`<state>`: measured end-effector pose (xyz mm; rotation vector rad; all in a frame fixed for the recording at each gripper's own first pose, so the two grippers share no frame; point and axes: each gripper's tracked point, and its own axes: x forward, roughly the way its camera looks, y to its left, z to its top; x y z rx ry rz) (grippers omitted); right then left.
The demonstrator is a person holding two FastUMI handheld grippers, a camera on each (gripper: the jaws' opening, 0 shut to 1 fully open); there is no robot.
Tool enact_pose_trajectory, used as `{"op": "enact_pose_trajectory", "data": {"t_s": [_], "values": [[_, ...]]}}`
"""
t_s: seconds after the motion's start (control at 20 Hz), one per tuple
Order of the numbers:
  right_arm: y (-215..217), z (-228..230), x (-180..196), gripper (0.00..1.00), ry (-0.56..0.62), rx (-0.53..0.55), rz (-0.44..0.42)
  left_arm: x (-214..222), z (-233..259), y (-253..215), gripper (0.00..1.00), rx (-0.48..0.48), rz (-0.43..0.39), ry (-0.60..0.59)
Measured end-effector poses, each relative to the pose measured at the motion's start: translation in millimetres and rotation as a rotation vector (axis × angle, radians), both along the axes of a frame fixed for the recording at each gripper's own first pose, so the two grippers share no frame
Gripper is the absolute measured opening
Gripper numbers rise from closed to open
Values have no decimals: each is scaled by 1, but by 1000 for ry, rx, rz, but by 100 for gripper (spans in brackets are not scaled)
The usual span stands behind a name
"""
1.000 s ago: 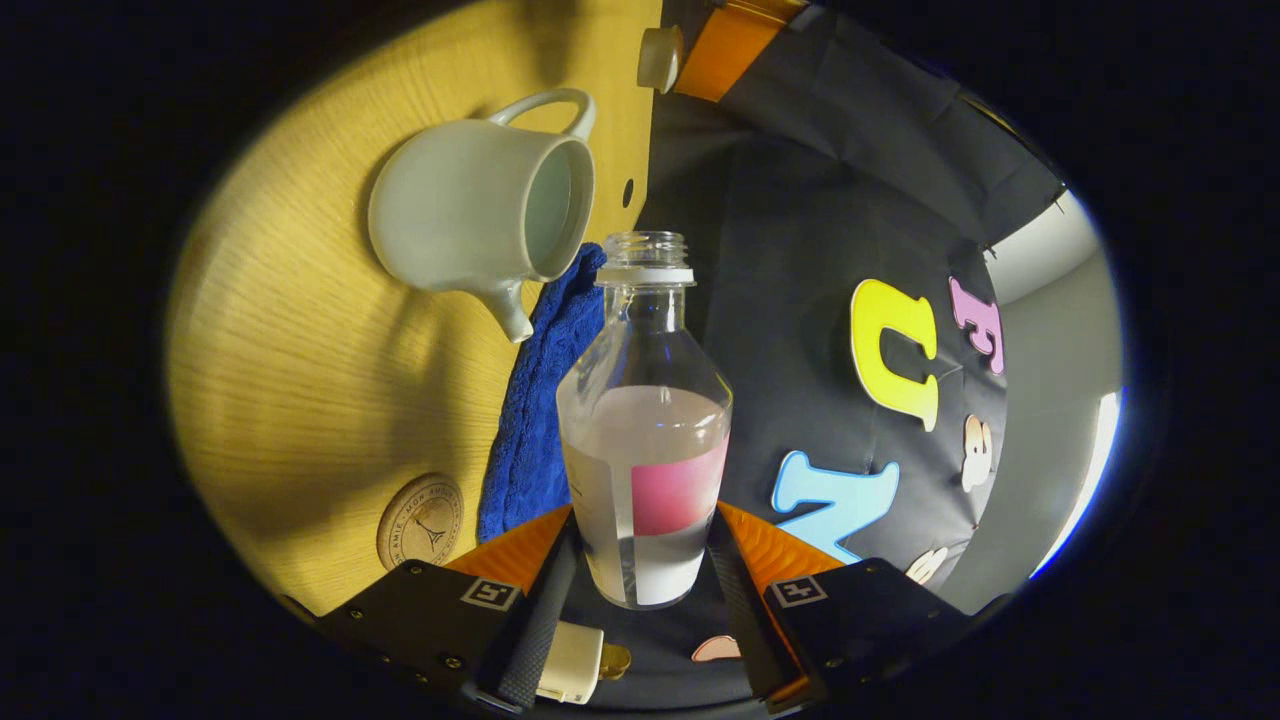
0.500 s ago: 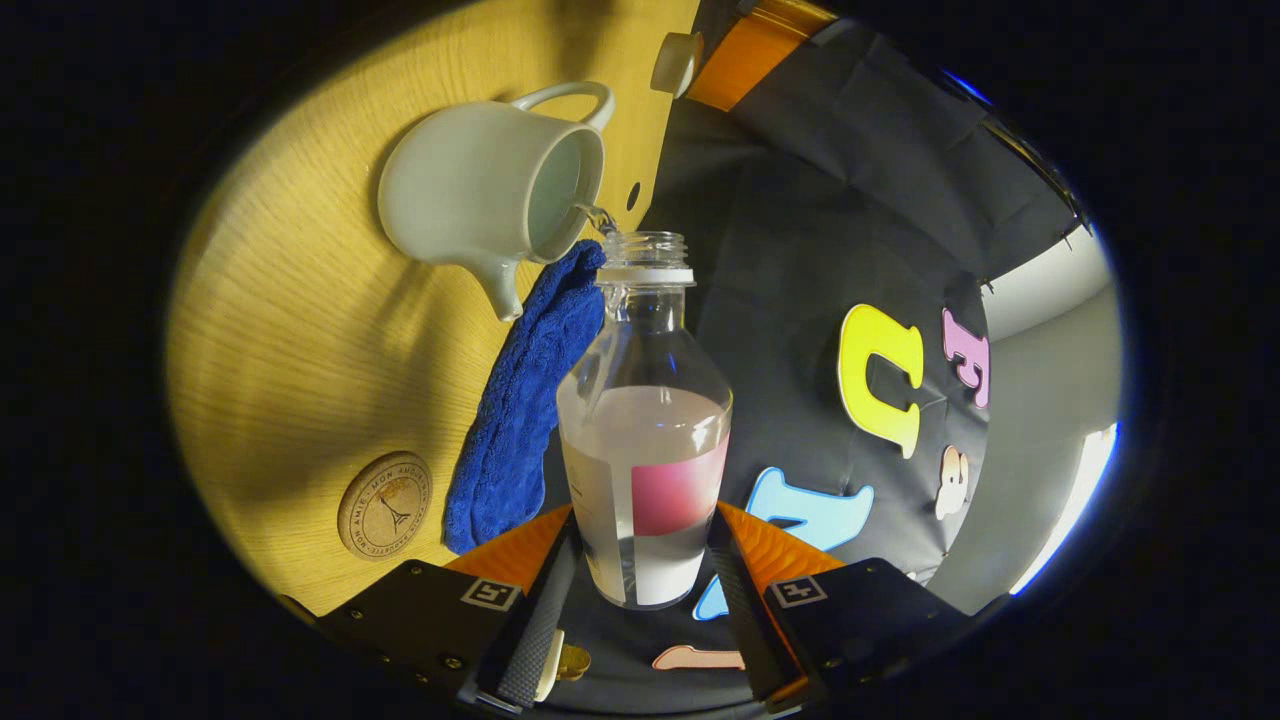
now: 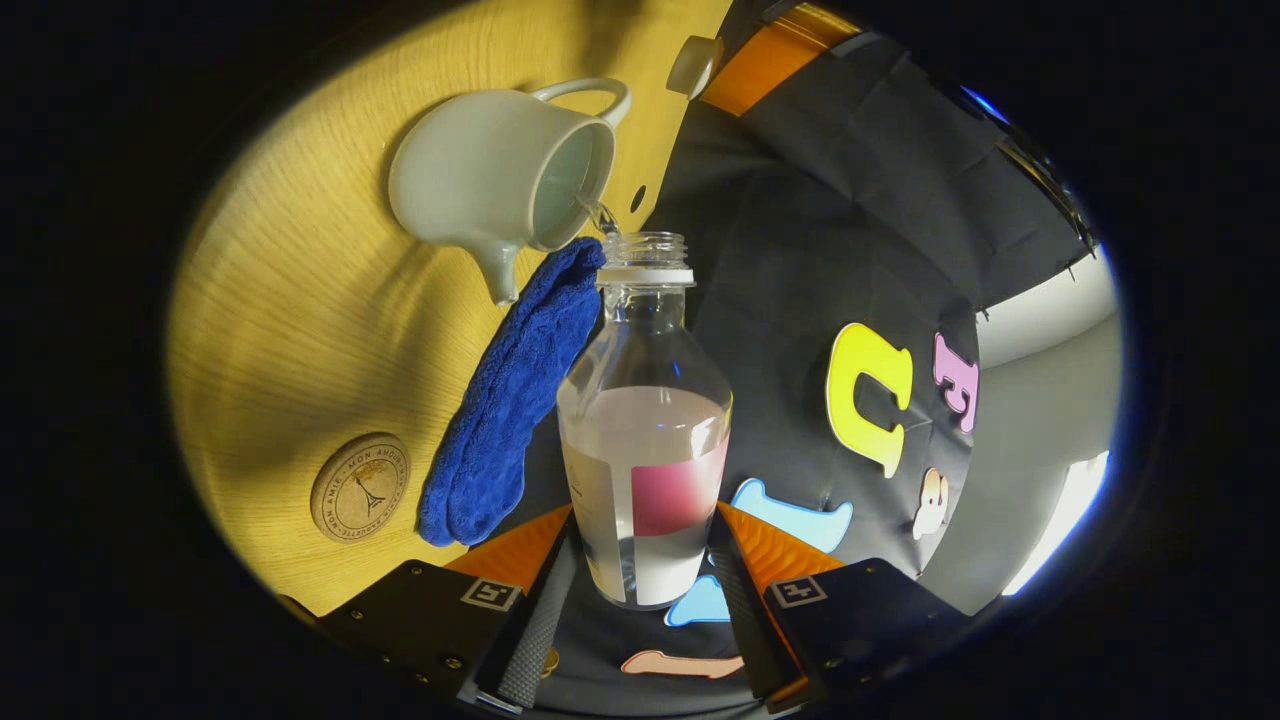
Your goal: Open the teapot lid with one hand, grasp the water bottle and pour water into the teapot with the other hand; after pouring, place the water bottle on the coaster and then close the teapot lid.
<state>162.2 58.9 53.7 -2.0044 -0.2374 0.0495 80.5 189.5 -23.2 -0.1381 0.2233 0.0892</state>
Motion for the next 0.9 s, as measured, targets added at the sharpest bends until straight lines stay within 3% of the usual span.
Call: {"op": "enact_pose_trajectory", "data": {"t_s": [0.9], "values": [[21,18,3,75,-93,-200,85,-3,-7,2,20,-14,-1,12]]}}
